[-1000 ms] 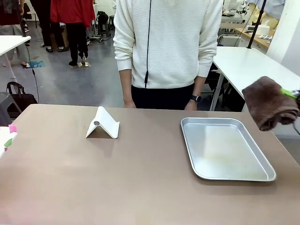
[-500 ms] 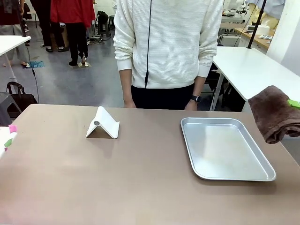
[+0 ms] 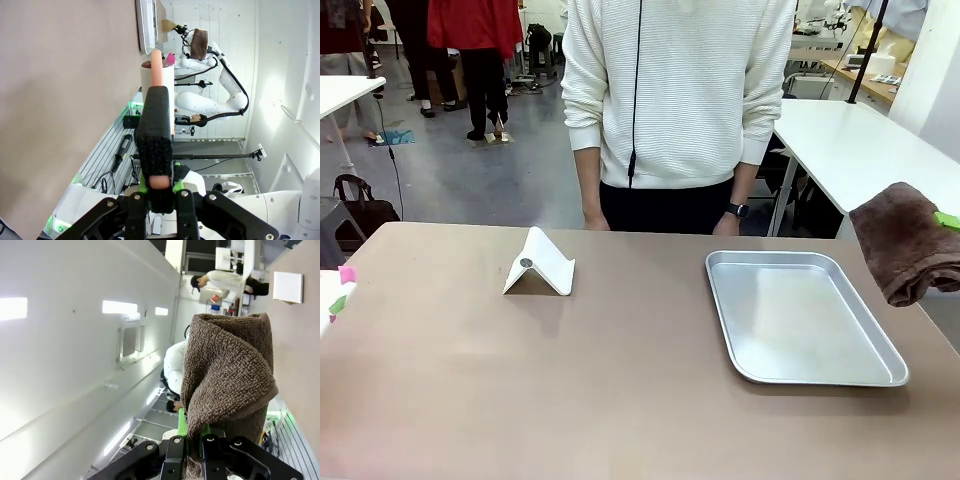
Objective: Clean the surface of the table.
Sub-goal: Return the Lint Roller and towel to their original positions.
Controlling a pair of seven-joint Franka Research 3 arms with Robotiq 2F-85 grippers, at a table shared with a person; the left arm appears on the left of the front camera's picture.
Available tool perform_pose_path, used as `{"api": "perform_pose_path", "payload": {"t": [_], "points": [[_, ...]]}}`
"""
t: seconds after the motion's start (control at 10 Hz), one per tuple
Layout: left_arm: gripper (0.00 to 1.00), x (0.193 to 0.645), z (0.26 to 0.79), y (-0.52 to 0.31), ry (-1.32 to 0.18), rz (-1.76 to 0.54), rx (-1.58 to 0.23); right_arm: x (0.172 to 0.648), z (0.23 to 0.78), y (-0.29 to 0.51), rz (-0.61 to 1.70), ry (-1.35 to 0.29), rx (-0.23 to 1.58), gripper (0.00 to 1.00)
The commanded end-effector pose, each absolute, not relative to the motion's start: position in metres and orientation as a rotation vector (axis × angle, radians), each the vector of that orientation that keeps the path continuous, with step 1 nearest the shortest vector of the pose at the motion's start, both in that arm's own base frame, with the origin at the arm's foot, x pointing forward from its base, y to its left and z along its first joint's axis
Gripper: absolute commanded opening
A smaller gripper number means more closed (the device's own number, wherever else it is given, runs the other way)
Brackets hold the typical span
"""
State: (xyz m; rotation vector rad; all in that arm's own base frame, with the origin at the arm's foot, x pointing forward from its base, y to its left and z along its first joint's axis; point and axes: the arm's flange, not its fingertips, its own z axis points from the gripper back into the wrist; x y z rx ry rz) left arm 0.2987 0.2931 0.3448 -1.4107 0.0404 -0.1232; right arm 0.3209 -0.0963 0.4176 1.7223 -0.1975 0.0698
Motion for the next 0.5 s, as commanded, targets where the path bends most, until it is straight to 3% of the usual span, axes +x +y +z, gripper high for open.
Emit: {"api": "perform_pose_path", "payload": {"t": [0.0,0.4], "points": [[0.20,0.2946,0.3490,0.2936,0.044,-0.128,-1.420,0.3222,0.4211,-0.0975,0.082,-0.195,1.737,0.09],[0.20,0.2946,0.3490,0.2936,0.044,-0.128,-1.420,0.3222,0.4211,-0.0975,0.082,-0.195,1.737,0.09]]}}
